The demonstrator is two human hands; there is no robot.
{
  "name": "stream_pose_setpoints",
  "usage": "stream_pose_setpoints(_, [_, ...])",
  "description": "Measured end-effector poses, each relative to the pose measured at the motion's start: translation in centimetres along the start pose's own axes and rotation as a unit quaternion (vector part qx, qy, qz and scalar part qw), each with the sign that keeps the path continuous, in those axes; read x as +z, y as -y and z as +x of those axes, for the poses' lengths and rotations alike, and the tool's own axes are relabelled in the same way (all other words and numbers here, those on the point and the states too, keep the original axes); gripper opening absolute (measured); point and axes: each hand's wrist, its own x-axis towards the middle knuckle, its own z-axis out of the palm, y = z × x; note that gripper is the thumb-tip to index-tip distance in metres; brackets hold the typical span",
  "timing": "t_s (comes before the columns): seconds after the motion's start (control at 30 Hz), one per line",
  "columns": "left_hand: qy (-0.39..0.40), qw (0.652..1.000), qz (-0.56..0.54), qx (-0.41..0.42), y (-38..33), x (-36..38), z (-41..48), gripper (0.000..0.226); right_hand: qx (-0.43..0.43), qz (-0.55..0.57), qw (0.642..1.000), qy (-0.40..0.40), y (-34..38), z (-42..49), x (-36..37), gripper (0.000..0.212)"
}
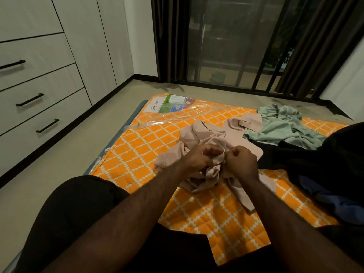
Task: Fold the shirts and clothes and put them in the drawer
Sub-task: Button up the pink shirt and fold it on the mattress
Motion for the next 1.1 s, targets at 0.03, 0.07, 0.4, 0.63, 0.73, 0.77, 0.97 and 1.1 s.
stream_pose_setpoints(0.03, [0.021, 0.999, 0.034, -0.003, 0.1, -0.1, 0.1, 0.06, 0.017, 0.01, 1.0, 0.024, -0.1, 0.3, 0.0, 0.029])
stream_pose_setpoints(0.07, [0.046, 0.997, 0.058, -0.007, 0.1, -0.2, 0.1, 0.064, 0.031, 0.031, 0.998, 0.048, -0.2, 0.4, -0.1, 0.031])
stream_pose_setpoints(0.4, [0.066, 0.986, 0.151, -0.023, 0.1, -0.3, -0.2, 0.085, 0.031, 0.093, 0.984, 0.149, 0.0, 0.0, -0.4, 0.028])
stream_pose_setpoints(0.63, [0.027, 0.999, 0.033, 0.026, 0.2, -0.7, 0.5, 0.104, -0.025, -0.1, 0.992, 0.071, -0.6, -0.4, 0.1, 0.014])
stream_pose_setpoints(0.73, [0.016, 0.999, 0.013, 0.036, 0.3, -1.1, 0.8, 0.109, -0.049, -0.11, 0.993, 0.017, -0.4, -0.8, 0.4, 0.01])
stream_pose_setpoints(0.77, [0.012, 0.999, 0.001, 0.041, 0.2, -1.1, 0.7, 0.109, -0.052, -0.1, 0.994, 0.006, -0.4, -0.8, 0.5, 0.008])
stream_pose_setpoints(0.97, [0.001, 0.999, -0.013, 0.052, 0.1, -1.2, 0.8, 0.112, -0.077, -0.079, 0.994, 0.005, -0.3, -1.0, 1.0, 0.013])
stream_pose_setpoints(1.1, [0.011, 0.999, -0.002, 0.047, -0.1, -1.2, 0.6, 0.115, -0.099, -0.144, 0.984, -0.02, -0.2, -1.3, 1.6, 0.01])
